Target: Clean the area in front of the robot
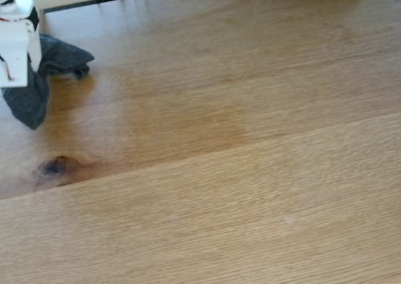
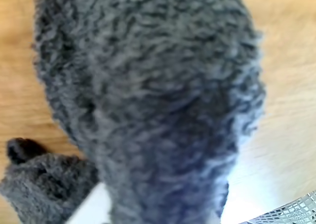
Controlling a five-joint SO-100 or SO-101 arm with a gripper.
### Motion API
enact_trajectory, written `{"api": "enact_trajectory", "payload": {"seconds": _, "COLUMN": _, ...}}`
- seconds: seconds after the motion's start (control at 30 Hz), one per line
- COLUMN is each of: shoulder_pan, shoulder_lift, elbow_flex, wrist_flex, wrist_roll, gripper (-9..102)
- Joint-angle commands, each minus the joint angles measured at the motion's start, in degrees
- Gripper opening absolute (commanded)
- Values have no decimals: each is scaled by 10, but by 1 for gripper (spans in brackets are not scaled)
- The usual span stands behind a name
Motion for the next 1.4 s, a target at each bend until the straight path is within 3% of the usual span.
{"api": "enact_trajectory", "payload": {"seconds": 0.0, "shoulder_pan": 6, "shoulder_lift": 63, "elbow_flex": 32, "wrist_flex": -76, "wrist_roll": -10, "gripper": 26}}
{"api": "enact_trajectory", "payload": {"seconds": 0.13, "shoulder_pan": 4, "shoulder_lift": 89, "elbow_flex": 46, "wrist_flex": -113, "wrist_roll": 8, "gripper": 40}}
{"api": "enact_trajectory", "payload": {"seconds": 0.27, "shoulder_pan": -21, "shoulder_lift": 139, "elbow_flex": 46, "wrist_flex": -116, "wrist_roll": 23, "gripper": 40}}
{"api": "enact_trajectory", "payload": {"seconds": 0.4, "shoulder_pan": -113, "shoulder_lift": 222, "elbow_flex": 46, "wrist_flex": -68, "wrist_roll": 93, "gripper": 23}}
{"api": "enact_trajectory", "payload": {"seconds": 0.63, "shoulder_pan": -396, "shoulder_lift": 389, "elbow_flex": 56, "wrist_flex": 37, "wrist_roll": 238, "gripper": 0}}
{"api": "enact_trajectory", "payload": {"seconds": 0.87, "shoulder_pan": -472, "shoulder_lift": 462, "elbow_flex": 56, "wrist_flex": 71, "wrist_roll": 436, "gripper": 0}}
{"api": "enact_trajectory", "payload": {"seconds": 1.1, "shoulder_pan": -463, "shoulder_lift": 529, "elbow_flex": 111, "wrist_flex": 149, "wrist_roll": 432, "gripper": 0}}
{"api": "enact_trajectory", "payload": {"seconds": 1.27, "shoulder_pan": -448, "shoulder_lift": 769, "elbow_flex": 374, "wrist_flex": 148, "wrist_roll": 353, "gripper": 0}}
{"api": "enact_trajectory", "payload": {"seconds": 1.37, "shoulder_pan": -454, "shoulder_lift": 953, "elbow_flex": 532, "wrist_flex": 201, "wrist_roll": 320, "gripper": 0}}
